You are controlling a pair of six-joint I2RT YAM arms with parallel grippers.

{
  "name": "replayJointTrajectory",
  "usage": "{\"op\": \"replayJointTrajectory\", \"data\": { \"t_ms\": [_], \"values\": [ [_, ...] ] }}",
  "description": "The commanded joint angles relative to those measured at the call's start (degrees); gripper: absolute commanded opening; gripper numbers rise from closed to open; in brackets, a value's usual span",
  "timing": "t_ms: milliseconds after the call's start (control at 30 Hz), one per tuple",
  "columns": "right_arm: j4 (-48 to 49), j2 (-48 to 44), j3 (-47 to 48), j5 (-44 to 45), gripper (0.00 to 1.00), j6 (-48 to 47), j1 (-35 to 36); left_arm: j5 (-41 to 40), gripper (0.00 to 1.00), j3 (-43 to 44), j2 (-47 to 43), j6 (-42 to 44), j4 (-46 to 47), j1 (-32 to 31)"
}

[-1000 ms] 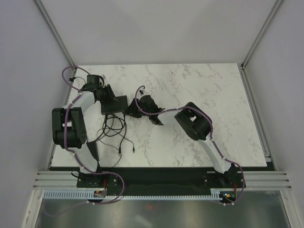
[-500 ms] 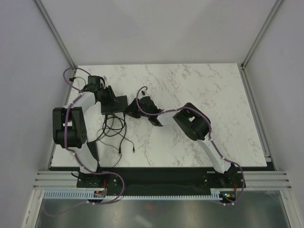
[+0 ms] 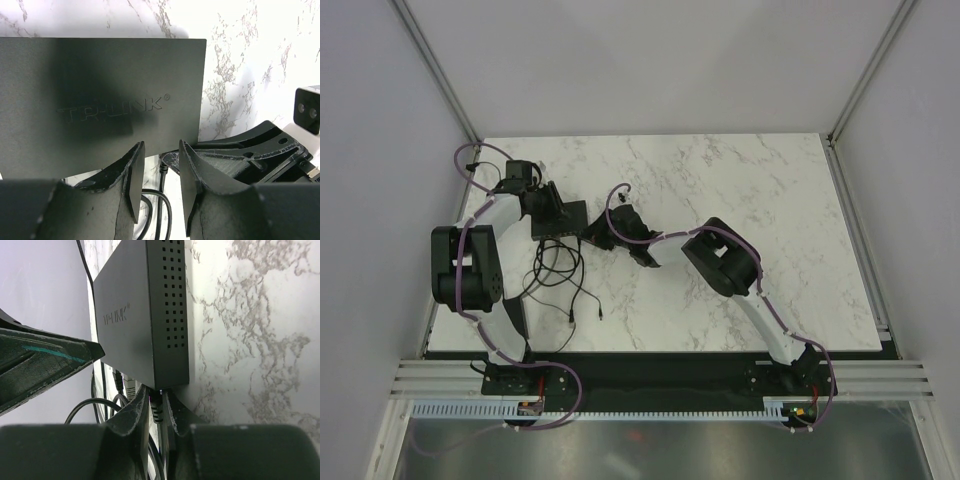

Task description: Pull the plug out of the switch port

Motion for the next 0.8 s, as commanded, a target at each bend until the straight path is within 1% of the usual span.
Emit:
{"op": "replayJointTrajectory", "data": {
  "t_ms": [0, 67, 100, 133, 167, 300, 433, 633, 667, 767],
  "values": [
    [-2.98, 1.61, 1.42, 1.92, 0.17, -0.54, 0.37, 0.92, 0.41, -0.11, -0.1, -1.15, 1.07, -0.27],
    [-3.51, 1.78, 1.85, 1.83, 0.13, -0.63, 0.28, 0.74, 0.41, -0.11, -0.02, -1.24, 0.98, -0.27],
    [-3.51, 2.04, 2.03, 1.48, 0.06, -0.81, 0.28, 0.4, 0.41, -0.2, 0.07, -1.24, 0.98, -0.36],
    [-3.43, 2.22, 2.21, 1.22, 0.02, -0.81, 0.2, 0.13, 0.41, -0.2, 0.16, -1.41, 0.98, -0.27],
    [-3.16, 2.31, 2.47, 0.78, 0.0, -0.72, 0.2, -0.13, 0.41, -0.2, 0.25, -1.59, 1.06, -0.27],
    [-3.25, 2.66, 3.44, -1.24, 0.0, -0.81, -0.15, -0.05, 0.4, 0.15, 1.39, -2.2, 0.98, -0.27],
    [-5.44, 2.92, 5.71, -4.05, 0.0, -3.09, -0.33, 0.04, 0.4, 0.42, 2.18, -2.82, 1.07, -0.18],
    [-8.26, 2.93, 7.48, -13.36, 0.0, -6.43, -1.73, 0.48, 0.4, 0.86, 3.32, -3.08, 0.98, -0.27],
    [-8.17, 2.84, 7.66, -16.07, 0.0, -7.65, -1.91, 0.39, 0.4, 0.94, 3.5, -3.34, 1.06, -0.27],
    [-10.28, 2.49, 9.06, -18.64, 0.0, -11.08, -2.61, -0.04, 0.4, 1.03, 4.29, -3.87, 0.98, -0.27]
  ]
}}
